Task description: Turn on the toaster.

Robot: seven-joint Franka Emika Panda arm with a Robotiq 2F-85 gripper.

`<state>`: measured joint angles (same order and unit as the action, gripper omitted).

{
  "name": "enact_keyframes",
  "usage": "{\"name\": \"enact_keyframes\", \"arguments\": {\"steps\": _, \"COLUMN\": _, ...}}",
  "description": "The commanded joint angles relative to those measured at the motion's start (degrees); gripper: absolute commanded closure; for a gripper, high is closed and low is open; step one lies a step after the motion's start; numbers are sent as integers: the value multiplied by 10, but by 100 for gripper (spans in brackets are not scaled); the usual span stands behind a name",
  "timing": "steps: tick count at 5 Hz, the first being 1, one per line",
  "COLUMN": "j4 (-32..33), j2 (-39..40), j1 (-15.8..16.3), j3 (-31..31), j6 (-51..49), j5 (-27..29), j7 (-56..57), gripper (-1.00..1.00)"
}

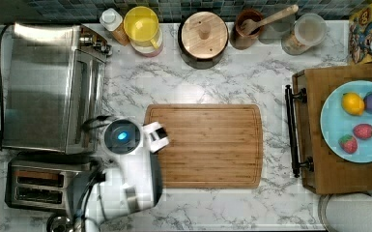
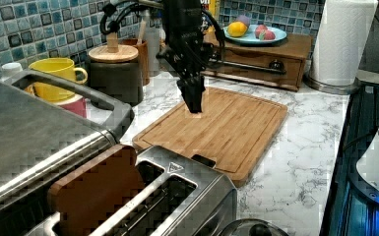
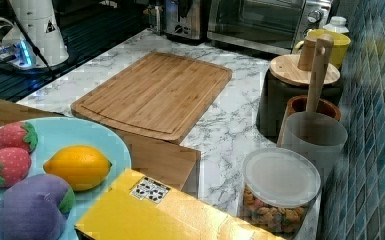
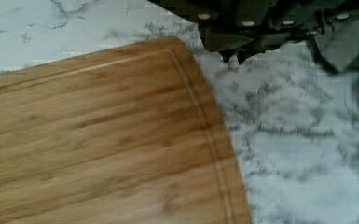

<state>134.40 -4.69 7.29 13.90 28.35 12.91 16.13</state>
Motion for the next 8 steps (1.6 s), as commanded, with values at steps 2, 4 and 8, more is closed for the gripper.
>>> {"name": "enact_keyframes", "arguments": {"steps": 2, "j4": 95, "j2": -145, "j1": 64, "j3": 41, "j6": 54, "j5": 93, "j7": 125, "gripper": 100}}
{"name": "enact_keyframes", "arguments": {"steps": 4, "j4": 97, "j2": -147, "j1": 99, "j3": 63, "j6": 66, "j5": 122, "j7": 154, "gripper": 100}}
{"name": "enact_keyframes", "arguments": {"steps": 8, "j4": 92, "j2": -117, "j1": 93, "j3": 26, "j6": 128, "j5": 176, "j7": 179, "gripper": 100}}
